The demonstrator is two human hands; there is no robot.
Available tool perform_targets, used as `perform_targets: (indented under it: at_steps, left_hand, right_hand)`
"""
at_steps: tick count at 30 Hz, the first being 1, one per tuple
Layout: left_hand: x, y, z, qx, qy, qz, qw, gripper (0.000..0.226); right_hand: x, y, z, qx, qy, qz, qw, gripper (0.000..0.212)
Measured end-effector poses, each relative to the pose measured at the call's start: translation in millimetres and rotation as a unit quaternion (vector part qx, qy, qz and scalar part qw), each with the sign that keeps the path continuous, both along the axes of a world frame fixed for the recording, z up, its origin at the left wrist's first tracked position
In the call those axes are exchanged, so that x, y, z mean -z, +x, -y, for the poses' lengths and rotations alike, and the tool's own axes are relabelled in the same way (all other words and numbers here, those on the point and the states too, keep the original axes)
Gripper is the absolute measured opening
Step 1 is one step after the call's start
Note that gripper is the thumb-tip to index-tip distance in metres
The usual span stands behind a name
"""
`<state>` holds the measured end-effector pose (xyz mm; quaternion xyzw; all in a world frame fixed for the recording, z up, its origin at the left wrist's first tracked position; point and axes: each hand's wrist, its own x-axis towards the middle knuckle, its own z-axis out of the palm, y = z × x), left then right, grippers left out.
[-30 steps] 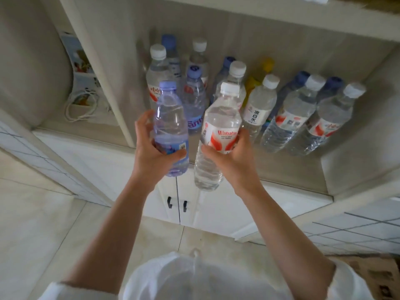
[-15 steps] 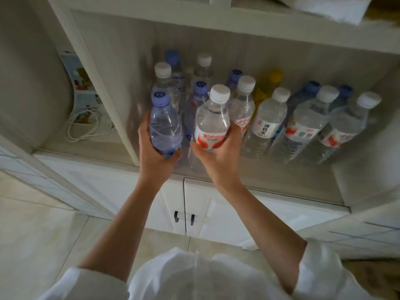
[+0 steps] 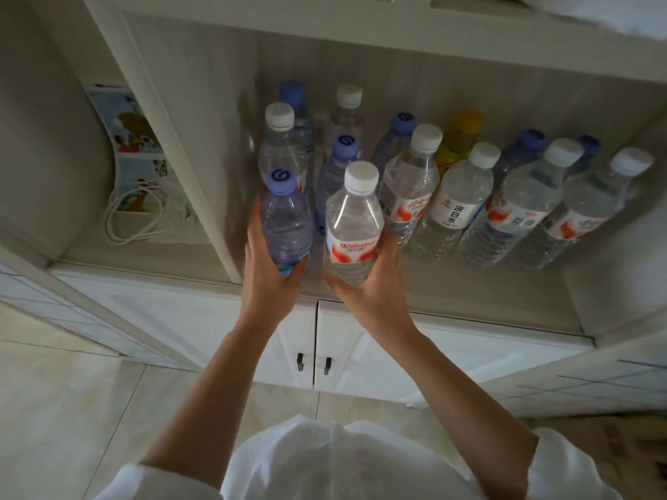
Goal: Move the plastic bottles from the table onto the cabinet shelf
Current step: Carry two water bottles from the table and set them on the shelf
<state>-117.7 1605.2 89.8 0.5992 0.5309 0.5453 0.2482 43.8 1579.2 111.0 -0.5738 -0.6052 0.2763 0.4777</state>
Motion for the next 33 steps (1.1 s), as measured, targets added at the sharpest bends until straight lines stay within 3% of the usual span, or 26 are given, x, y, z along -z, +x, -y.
perform_targets:
  at_steps: [6,20,27,33]
  left_hand:
    - [0,0,1,-0.027,-0.027,-0.013,0.999,0.104]
    - [3,-13,-6,0.012,-0.035,0.001,0.999,0.104]
    - [10,-16,8,-0.001,-0.103,-0.027,0.994,0.095]
    - [12,-18,29,-0.017,-0.102,-0.054,0.993,0.078]
  right_hand:
    - [3,-5,-2,0.006,-0.003,0.015,1.0,0.084]
    - [-1,-35,-3,0.087,0.012,0.007,0.996,0.085]
    - [1,-37,1,0.086,-0.018,0.025,0.996,0.077]
    - [2,-37,24,0.067,-0.074,0.034,0.994,0.067]
